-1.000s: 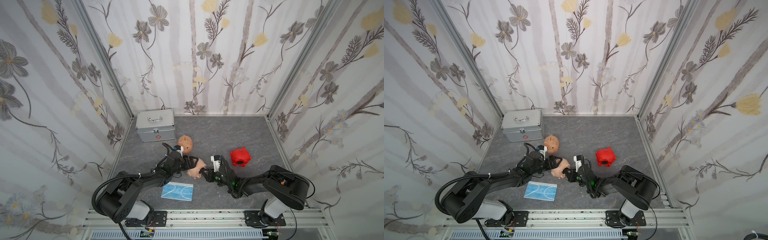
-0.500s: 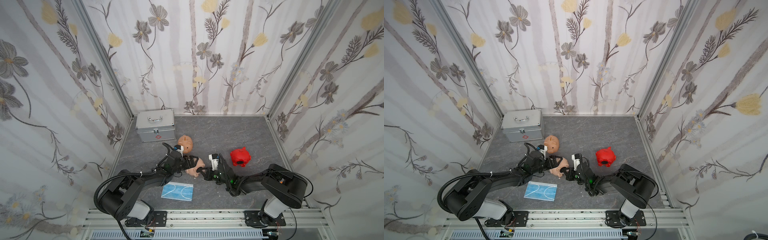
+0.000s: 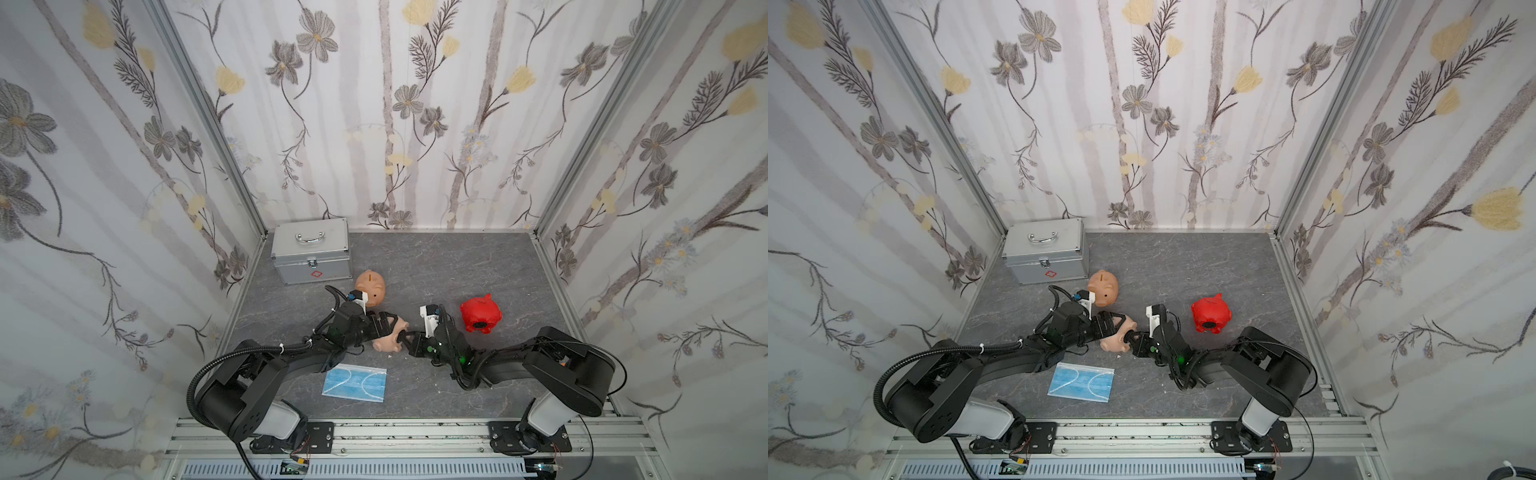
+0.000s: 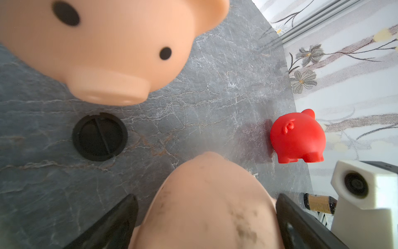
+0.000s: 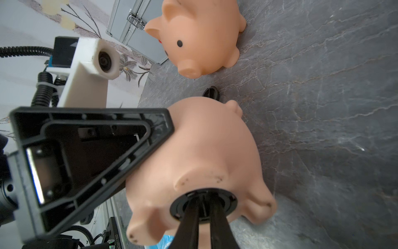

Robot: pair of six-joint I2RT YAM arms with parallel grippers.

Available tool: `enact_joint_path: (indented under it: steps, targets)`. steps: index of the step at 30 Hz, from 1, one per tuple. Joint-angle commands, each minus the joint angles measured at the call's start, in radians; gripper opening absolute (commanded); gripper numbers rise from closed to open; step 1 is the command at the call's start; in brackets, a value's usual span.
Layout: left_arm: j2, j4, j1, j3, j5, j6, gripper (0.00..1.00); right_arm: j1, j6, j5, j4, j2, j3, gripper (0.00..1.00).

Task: Open piggy banks
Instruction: Open the lid on the piggy bank.

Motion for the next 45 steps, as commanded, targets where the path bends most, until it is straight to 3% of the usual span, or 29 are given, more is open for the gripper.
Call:
enact_joint_path:
  steps: [1,20,37,39,45]
  targets:
    - [-0.002,-0.146,-0.007,-0.012,0.033,0.026,1.0,-0.003,0.028,0.052,0.093,-0.012,0.019,0.15]
    - [0.018,-0.124,-0.01,-0.018,0.038,0.025,1.0,-0.003,0.0,-0.044,0.215,0.039,0.018,0.16]
    - [0.035,-0.111,-0.013,-0.012,0.054,0.028,0.99,-0.004,0.001,-0.033,0.115,0.062,0.064,0.05]
    - [0.036,-0.111,-0.014,-0.013,0.054,0.028,0.99,-0.003,-0.014,-0.039,0.12,0.06,0.064,0.0]
    - [0.041,-0.105,-0.016,-0.011,0.06,0.026,1.0,0.0,-0.091,-0.015,0.125,0.04,0.058,0.0]
